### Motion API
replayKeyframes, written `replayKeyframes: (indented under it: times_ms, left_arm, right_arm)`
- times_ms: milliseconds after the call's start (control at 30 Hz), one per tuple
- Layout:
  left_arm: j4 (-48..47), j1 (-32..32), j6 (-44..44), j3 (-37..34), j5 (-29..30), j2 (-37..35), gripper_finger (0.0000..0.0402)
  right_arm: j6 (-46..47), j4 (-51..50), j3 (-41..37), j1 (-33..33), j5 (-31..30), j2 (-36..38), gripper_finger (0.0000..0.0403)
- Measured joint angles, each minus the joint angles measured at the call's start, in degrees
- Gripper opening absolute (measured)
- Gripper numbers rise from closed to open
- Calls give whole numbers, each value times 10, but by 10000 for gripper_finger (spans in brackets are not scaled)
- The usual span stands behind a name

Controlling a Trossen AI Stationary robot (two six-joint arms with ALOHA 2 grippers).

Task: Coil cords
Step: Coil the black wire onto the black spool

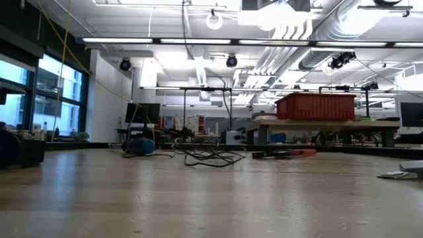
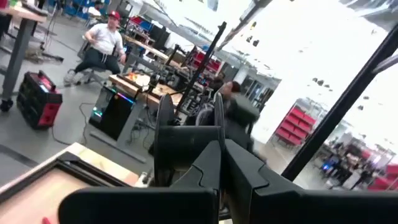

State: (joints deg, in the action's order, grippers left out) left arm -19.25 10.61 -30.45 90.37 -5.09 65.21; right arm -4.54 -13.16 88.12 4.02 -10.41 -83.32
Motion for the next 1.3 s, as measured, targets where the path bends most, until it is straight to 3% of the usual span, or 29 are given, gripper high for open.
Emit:
replayKeyframes:
  times_ms: [100,300,533,800,1000,1133,1300]
  left_arm:
    - [0,0,-18,-1,10,3,1]
    - [4,0,-38,-2,13,1,0]
    - [0,0,-43,-3,13,4,0]
    - [7,0,-50,-2,14,4,0]
    - [14,3,-45,-2,14,2,0]
    - [14,3,-47,-2,16,3,0]
    - [15,4,-44,-2,28,2,0]
  right_arm:
    - [-39,40,0,12,-15,-35,182]
    - [-124,149,-1,21,-143,-84,183]
    - [-141,155,-1,25,-162,-86,180]
    - [-157,156,-1,17,-163,-97,137]
    - [-161,160,-1,8,-161,-101,130]
    - [-159,157,-1,9,-161,-102,94]
    - [-140,158,-1,11,-168,-102,11]
